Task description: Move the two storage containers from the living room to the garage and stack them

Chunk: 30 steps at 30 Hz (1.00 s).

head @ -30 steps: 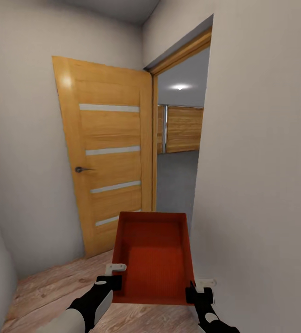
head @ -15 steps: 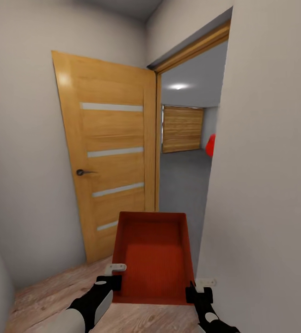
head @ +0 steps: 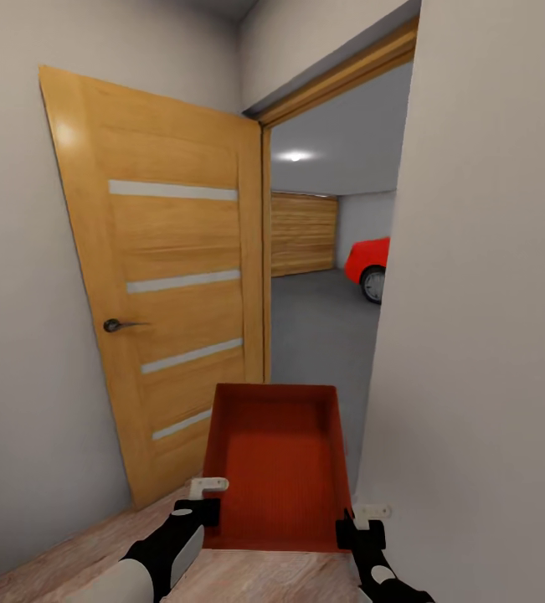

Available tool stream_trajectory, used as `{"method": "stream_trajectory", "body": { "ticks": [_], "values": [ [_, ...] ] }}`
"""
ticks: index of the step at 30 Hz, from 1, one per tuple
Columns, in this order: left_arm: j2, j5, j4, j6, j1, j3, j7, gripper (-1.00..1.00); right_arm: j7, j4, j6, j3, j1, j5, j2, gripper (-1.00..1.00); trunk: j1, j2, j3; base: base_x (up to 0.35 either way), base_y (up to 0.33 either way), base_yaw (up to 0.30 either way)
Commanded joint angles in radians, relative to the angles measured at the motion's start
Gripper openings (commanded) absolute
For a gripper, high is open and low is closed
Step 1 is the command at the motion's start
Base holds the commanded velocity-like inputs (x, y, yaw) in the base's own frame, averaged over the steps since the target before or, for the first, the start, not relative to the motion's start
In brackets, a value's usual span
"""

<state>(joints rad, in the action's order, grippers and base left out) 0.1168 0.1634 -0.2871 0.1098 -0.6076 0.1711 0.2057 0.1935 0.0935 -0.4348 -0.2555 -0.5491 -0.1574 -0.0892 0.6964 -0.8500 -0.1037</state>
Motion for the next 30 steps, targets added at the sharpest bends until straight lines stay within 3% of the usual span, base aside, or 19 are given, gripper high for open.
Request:
{"method": "stream_trajectory", "body": {
  "ticks": [1,7,18,30],
  "values": [
    [-0.002,0.001,0.000,0.007,0.000,0.003,0.014,-1.00,-0.003,0.002,-0.052,0.001,-0.002,0.002,0.000,-1.00,0.001,-0.001,-0.002,0.298,0.185,-0.031],
    [-0.002,0.001,0.000,0.007,0.000,0.004,0.014,-1.00,-0.003,0.001,-0.052,0.001,-0.001,0.005,0.000,-1.00,0.001,-0.001,-0.002,0.298,0.184,-0.031],
    [-0.002,0.001,0.000,0.007,0.000,0.003,0.014,-1.00,-0.003,0.001,-0.052,0.001,-0.002,-0.004,0.000,-1.00,0.001,-0.001,-0.002,0.298,0.184,-0.222],
    [-0.002,0.001,0.000,0.007,0.000,0.002,0.014,-1.00,-0.002,0.002,-0.052,0.001,-0.002,-0.005,-0.001,-1.00,0.001,-0.001,-0.002,0.298,0.190,-0.127]
  ]
}}
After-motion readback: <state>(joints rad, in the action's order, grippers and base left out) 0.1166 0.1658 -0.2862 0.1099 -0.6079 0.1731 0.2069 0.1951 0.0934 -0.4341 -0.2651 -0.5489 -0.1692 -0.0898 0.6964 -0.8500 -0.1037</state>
